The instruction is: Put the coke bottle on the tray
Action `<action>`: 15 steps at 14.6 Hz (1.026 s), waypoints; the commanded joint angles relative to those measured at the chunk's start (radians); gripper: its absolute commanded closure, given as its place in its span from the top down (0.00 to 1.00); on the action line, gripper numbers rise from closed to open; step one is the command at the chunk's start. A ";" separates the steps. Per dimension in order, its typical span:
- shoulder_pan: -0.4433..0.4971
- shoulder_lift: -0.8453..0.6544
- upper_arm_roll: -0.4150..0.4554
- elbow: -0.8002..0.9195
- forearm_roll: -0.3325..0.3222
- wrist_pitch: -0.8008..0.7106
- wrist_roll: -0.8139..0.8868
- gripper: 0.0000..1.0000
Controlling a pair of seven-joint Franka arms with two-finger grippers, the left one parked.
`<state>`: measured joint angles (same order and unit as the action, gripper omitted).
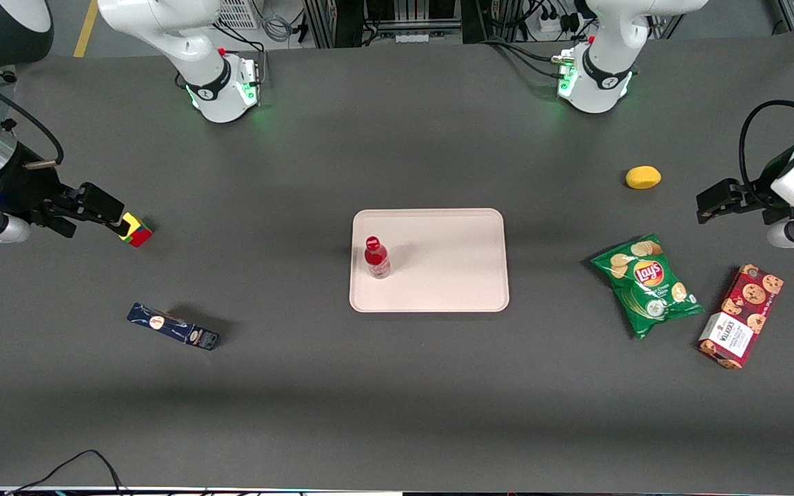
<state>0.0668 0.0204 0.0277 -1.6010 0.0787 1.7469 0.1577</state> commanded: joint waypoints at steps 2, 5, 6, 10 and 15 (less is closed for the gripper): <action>-0.033 0.006 0.001 -0.017 -0.034 0.019 -0.017 1.00; -0.036 0.007 0.003 -0.019 -0.094 0.017 -0.017 1.00; -0.036 0.007 0.000 -0.019 -0.096 0.011 -0.018 1.00; -0.041 0.007 0.000 -0.017 -0.094 0.002 -0.017 1.00; -0.042 0.013 -0.003 -0.017 -0.094 0.000 -0.007 1.00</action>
<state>0.0312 0.0342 0.0228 -1.6130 -0.0050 1.7475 0.1575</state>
